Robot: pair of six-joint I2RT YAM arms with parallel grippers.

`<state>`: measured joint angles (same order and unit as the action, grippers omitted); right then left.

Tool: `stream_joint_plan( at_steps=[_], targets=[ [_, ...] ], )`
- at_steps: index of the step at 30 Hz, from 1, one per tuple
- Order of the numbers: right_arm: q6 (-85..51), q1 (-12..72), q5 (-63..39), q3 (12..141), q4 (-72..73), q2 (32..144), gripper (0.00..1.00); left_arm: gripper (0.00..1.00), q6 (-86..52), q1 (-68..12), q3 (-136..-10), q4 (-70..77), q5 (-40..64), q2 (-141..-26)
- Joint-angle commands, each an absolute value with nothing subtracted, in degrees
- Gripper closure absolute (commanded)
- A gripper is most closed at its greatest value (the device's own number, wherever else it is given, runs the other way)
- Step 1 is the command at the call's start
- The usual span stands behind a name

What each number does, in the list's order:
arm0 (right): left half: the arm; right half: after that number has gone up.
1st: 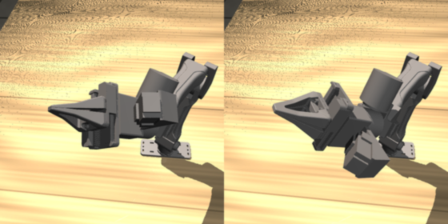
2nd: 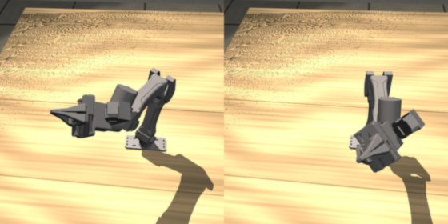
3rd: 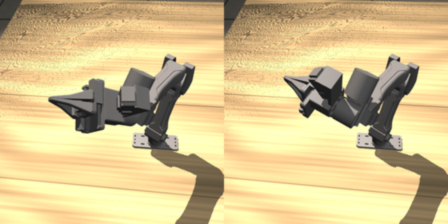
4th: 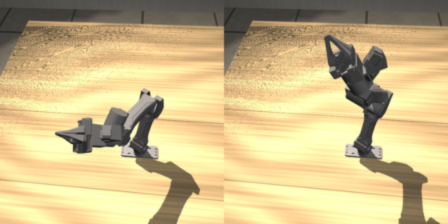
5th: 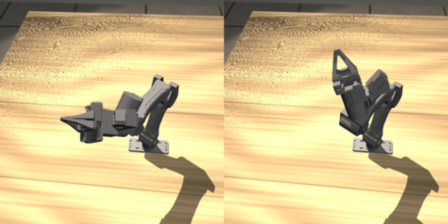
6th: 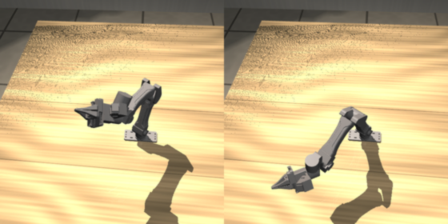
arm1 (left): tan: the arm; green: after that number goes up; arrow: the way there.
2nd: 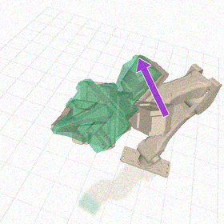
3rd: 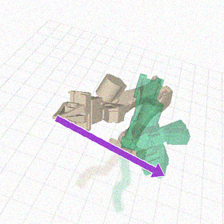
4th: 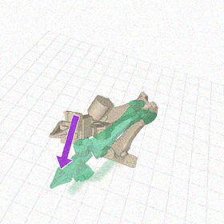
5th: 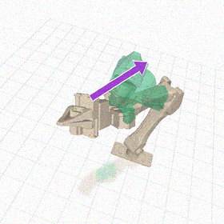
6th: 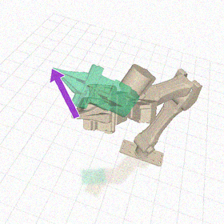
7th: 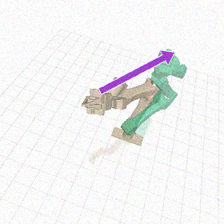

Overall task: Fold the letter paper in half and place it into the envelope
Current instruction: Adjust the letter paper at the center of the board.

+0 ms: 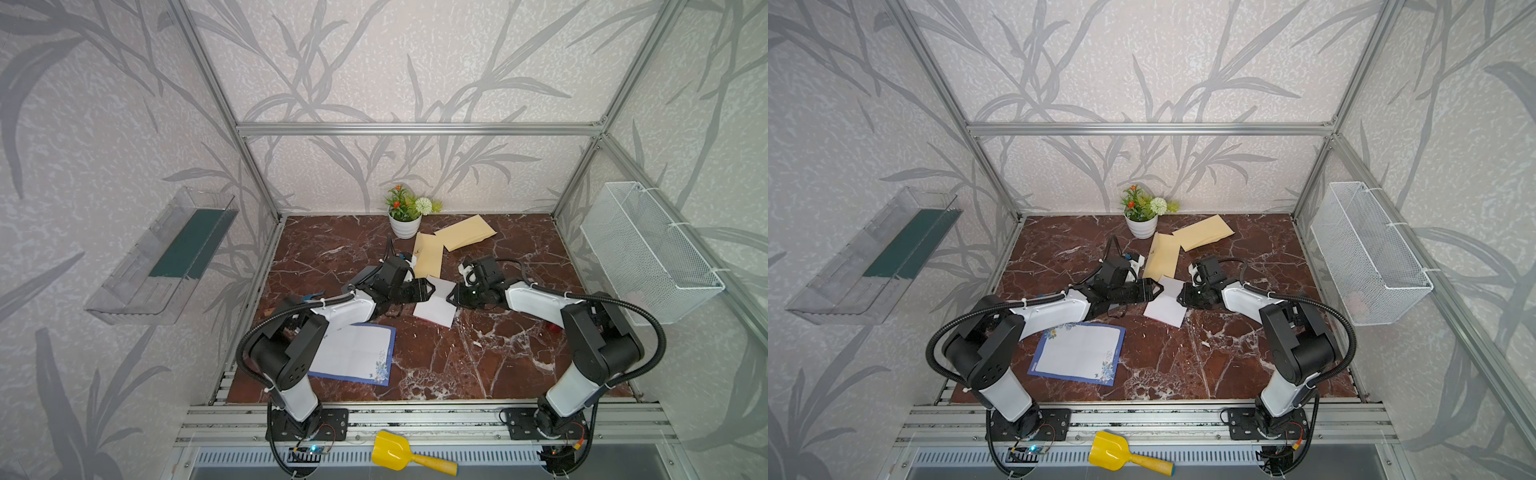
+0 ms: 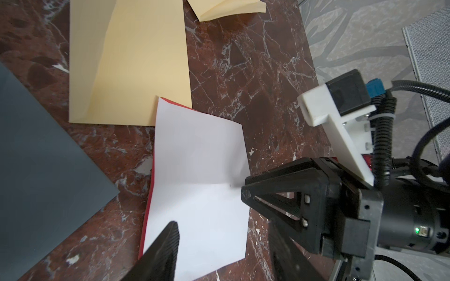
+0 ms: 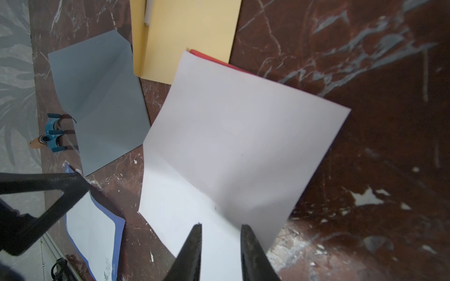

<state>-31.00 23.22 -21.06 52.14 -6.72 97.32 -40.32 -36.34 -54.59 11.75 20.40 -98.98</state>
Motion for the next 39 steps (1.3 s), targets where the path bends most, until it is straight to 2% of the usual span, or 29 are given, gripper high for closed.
stream_joint_plan(
  at_steps=[1,12,23,39],
  targets=[
    [-30.5,22.85,-20.93,51.16,-5.99,99.78,0.71,0.42,-41.74,-36.79,-56.61,14.53,21.7,-101.97],
    [-31.38,22.24,-21.73,50.54,-4.48,100.66,0.71,0.44,-42.85,-37.26,-57.66,15.55,22.06,-108.55],
    [-30.44,16.43,-23.39,47.84,-6.99,93.52,0.65,0.44,-43.2,-37.22,-57.39,15.76,21.97,-110.12],
    [-37.42,15.78,-32.68,45.57,3.19,101.0,0.64,0.44,-43.15,-37.25,-57.56,15.82,22.06,-110.65]
  ],
)
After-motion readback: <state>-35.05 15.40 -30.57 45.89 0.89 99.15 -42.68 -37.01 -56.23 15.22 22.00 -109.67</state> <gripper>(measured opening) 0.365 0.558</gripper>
